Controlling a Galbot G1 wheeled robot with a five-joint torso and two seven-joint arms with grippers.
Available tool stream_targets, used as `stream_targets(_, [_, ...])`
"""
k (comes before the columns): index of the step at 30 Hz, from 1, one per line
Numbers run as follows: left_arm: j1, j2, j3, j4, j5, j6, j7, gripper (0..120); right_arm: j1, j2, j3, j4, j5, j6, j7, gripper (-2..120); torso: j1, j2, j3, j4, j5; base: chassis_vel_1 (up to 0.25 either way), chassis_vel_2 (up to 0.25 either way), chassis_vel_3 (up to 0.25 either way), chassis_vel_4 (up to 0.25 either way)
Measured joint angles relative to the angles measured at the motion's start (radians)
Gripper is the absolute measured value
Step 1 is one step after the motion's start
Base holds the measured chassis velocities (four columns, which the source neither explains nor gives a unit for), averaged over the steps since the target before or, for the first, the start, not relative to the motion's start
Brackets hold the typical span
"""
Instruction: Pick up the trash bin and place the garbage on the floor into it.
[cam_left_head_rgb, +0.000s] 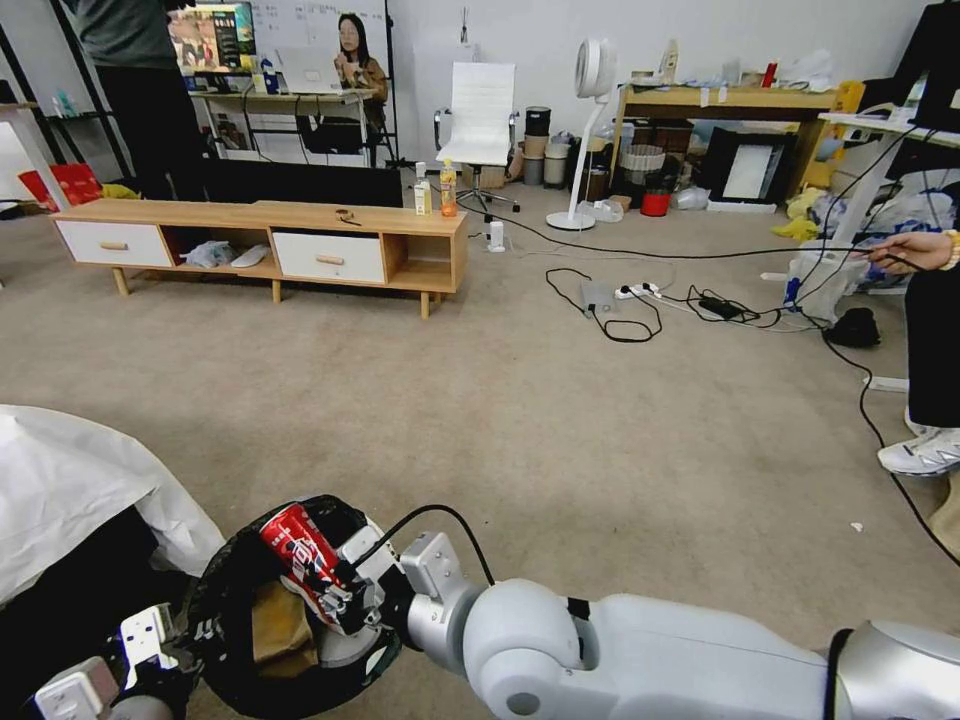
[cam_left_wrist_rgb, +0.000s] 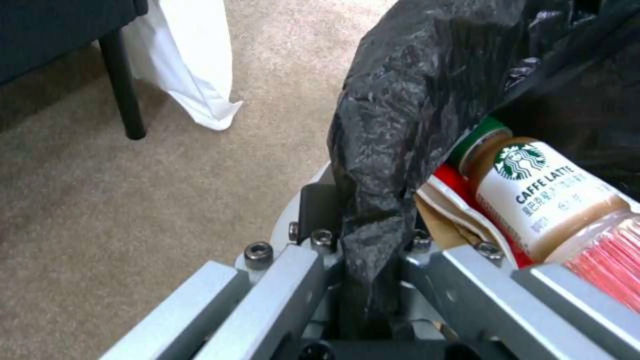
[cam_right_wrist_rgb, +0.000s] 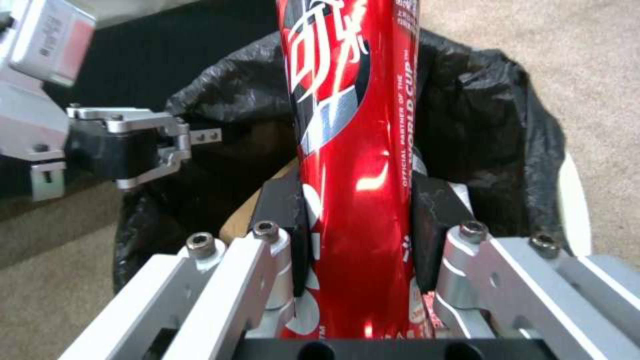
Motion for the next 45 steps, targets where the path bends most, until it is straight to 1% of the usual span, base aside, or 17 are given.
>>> stream_targets(4, [-0.003, -0.001, 0.002, 0.006, -0.001, 0.000, 0.001, 2, -0.009, 0.027, -0.012, -0.050, -0.015, 0.007, -0.007, 28, 0.000, 0.000, 0.000, 0.0000, 0.0000, 0.000, 0.000, 0.000, 0.000])
stream_targets(10, [-0.010, -0.002, 0.007, 0.016, 0.000, 0.000, 0.002, 2, -0.030, 0.032, -0.021, -0.087, -0.034, 0.021, -0.020, 28, 0.000, 0.000, 0.000, -0.0001, 0.0000, 0.000, 0.000, 0.000, 0.000])
stream_targets(25, [-0.011, -0.003, 0.009, 0.022, 0.004, 0.000, 0.004, 2, -0.057, 0.033, -0.024, -0.097, -0.062, 0.039, -0.021, 28, 0.000, 0.000, 0.000, -0.0001, 0.0001, 0.000, 0.000, 0.000, 0.000])
stream_targets(45, [-0.009, -0.007, 0.010, 0.020, 0.008, -0.002, 0.005, 2, -0.070, -0.012, -0.017, -0.093, -0.097, 0.052, -0.045, 28, 0.000, 0.000, 0.000, -0.0001, 0.0001, 0.000, 0.000, 0.000, 0.000])
